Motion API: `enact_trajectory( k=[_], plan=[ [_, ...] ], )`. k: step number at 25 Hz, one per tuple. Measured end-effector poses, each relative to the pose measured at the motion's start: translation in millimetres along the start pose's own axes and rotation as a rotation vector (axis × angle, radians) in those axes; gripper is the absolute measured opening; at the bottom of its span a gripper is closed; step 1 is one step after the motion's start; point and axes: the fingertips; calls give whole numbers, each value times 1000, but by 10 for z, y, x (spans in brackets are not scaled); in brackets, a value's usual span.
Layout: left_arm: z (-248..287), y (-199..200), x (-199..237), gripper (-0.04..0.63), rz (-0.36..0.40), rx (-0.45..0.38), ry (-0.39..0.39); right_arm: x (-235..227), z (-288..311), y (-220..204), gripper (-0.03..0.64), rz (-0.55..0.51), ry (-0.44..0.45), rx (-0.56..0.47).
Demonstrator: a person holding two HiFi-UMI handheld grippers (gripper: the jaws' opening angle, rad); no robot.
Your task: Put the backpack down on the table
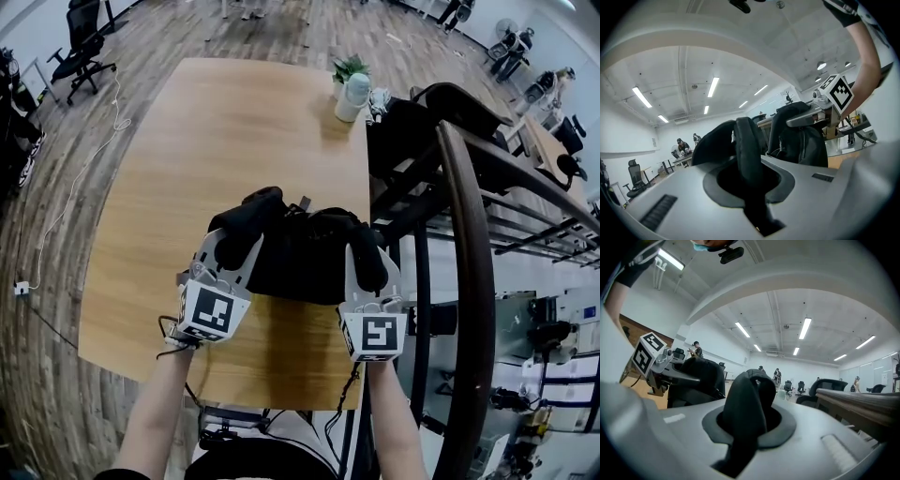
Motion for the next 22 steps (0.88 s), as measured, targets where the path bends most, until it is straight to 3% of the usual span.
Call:
enact_trajectory(
  k=[22],
  plan=[
    [342, -615, -214, 52, -133, 70, -71, -146, 264, -738, 71, -25, -28, 142]
  ],
)
Point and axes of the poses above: the fingertips, and each gripper's own axes: z forward along the fingers, x to its left, y out of its top, and after that the axes turned 15 degrees about z, right-handed
